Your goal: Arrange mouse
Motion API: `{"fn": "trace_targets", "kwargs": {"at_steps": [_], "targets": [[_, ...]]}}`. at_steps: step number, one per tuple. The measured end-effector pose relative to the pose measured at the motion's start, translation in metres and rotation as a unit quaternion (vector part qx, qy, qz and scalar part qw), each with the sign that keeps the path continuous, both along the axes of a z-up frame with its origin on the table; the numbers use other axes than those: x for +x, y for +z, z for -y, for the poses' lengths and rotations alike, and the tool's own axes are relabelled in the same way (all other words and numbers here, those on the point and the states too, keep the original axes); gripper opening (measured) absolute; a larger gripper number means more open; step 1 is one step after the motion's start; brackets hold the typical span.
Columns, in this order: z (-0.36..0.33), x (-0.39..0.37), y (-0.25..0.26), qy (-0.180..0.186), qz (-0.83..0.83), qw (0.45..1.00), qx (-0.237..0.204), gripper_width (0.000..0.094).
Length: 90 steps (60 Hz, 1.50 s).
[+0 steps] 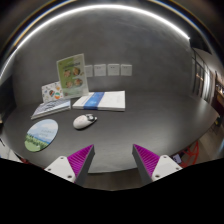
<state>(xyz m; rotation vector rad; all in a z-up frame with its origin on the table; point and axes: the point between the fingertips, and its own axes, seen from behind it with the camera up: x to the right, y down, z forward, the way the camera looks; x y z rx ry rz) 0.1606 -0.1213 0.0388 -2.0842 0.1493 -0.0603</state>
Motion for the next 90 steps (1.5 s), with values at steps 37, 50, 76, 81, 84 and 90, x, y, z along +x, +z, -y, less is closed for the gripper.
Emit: {"fn": "trace_targets", "kwargs": {"at_steps": [37,50,76,81,84,90], "targets": [[-0.143,-0.126,-0.048,0.213,-0.045,0.976,-0.030,0.0812],[-0.211,-0.146,-0.044,0.196,-0.053,0.979,-0.030,0.0815],[-0.229,-0.140,0.002,0.092,-0.034,0.995,-0.002,0.0428],[-0.209,-0.174,0.051,0.097,-0.030,0.994,0.047,0.0417],[-0.193,-0.212,0.071,0.110,-0.037,0.991,0.063,0.0415],[-0.163,-0.281,0.069,0.126,-0.023,0.989,0.069,0.0414]]}}
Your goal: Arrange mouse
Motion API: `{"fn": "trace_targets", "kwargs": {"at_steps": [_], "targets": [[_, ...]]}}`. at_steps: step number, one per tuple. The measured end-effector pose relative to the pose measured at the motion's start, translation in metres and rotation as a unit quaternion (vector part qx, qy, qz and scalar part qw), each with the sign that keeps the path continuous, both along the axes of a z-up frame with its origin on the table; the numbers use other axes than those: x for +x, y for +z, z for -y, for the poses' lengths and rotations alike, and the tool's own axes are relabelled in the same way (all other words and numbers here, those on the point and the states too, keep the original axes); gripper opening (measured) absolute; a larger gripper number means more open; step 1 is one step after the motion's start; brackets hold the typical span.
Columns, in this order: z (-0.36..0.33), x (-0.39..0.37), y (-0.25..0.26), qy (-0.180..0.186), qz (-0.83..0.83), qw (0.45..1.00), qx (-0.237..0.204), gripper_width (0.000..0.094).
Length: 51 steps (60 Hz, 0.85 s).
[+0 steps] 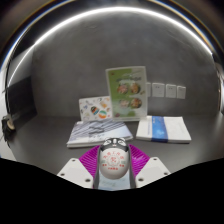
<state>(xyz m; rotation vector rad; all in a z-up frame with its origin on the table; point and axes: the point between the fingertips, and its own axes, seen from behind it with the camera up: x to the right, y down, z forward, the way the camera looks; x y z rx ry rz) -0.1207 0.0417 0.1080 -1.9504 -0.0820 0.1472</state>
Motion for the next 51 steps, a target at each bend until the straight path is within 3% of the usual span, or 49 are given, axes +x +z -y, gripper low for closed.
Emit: {"fn": "trace_targets", "kwargs": {"at_steps": [12,17,19,20,22,24,25,27,29,30,36,38,51], "targets": [[0.016,-0.048,-0.082,-0.042,0.032,0.996,-0.068,0.0415],[0.021,-0.053,-0.108,-0.042,0.045,0.993,-0.097,0.0414],[0.021,-0.053,-0.113,-0.041,0.052,0.993,-0.099,0.0469],[0.019,-0.053,-0.111,-0.042,0.054,0.993,-0.093,0.0419],[0.021,-0.052,-0.113,-0.041,0.059,0.993,-0.098,0.0426],[0.021,-0.053,-0.113,-0.042,0.059,0.992,-0.102,0.0521],[0.021,-0.053,-0.113,-0.043,0.060,0.992,-0.105,0.0494],[0.021,-0.052,-0.114,-0.042,0.063,0.991,-0.108,0.0577],[0.024,-0.053,-0.115,-0.042,0.062,0.990,-0.118,0.0571],[0.025,-0.054,-0.115,-0.041,0.058,0.990,-0.125,0.0653],[0.047,-0.069,-0.094,-0.014,0.021,0.993,-0.119,0.0894],[0.058,-0.073,-0.084,-0.009,0.010,0.993,-0.116,0.0831],[0.142,-0.054,-0.050,-0.006,-0.032,0.993,-0.110,0.0849]]}}
